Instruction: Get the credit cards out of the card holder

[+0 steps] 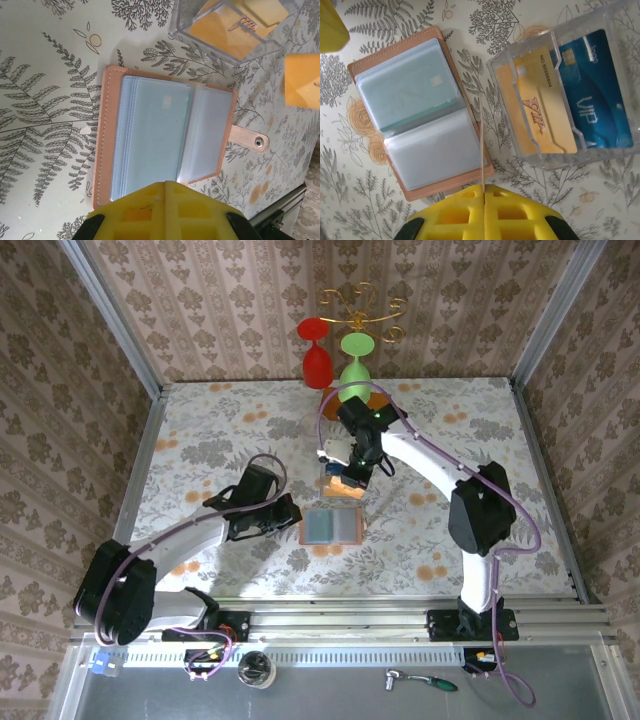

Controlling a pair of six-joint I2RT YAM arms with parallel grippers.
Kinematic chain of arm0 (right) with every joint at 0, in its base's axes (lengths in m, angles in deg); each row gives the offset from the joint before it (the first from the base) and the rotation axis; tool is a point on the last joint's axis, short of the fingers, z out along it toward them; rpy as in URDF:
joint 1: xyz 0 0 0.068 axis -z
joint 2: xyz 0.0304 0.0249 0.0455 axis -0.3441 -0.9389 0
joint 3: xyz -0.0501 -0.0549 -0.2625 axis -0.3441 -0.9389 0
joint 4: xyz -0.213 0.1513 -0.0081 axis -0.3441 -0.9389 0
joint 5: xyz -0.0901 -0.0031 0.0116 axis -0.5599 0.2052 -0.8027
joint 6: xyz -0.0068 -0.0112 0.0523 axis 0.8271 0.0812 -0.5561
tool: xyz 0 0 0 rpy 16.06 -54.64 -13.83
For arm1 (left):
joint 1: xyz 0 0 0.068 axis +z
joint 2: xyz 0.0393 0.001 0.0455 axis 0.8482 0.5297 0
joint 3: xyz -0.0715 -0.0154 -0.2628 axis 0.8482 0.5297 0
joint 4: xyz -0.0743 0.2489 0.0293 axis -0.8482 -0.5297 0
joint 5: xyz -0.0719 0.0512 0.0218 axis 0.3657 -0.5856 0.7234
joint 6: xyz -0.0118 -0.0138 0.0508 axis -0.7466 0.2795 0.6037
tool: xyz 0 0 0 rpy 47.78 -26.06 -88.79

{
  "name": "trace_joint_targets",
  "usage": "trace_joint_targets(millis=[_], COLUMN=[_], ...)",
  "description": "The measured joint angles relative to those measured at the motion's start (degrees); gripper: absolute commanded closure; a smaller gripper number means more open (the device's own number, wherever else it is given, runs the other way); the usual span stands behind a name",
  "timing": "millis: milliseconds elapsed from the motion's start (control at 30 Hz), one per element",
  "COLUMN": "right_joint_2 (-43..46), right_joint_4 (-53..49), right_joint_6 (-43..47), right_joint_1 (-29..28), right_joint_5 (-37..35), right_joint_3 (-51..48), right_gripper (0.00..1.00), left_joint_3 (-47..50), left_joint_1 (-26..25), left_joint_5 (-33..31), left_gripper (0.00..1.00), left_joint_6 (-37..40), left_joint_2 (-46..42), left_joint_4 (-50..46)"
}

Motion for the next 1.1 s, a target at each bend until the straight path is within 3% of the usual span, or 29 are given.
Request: trace_joint_targets(millis=[533, 1000, 1100], right_joint_2=[-17.4, -22.8, -23.4], right_joint_4=[-12.9, -15.1, -15.1], right_joint_6=[9.7, 12.2, 12.2], right_joint_1=[1.6, 2.0, 2.0], right_joint_5=[-1.0, -1.0, -0.9], right_joint_3=[26.7, 29.6, 29.6], right_gripper=[0.98, 0.97, 0.92], left_joint_3=[0.0, 0.7, 1.0], left_joint_1=[2.6, 5.7, 6.1], left_joint_5=[-2.0, -1.9, -1.7], left_gripper=[0.99, 0.99, 0.99], left_joint_6=[-0.8, -0.8, -0.8], left_joint_2=[-1.7, -2.1, -2.6], left_joint_4=[-4.5, -7.0, -7.6])
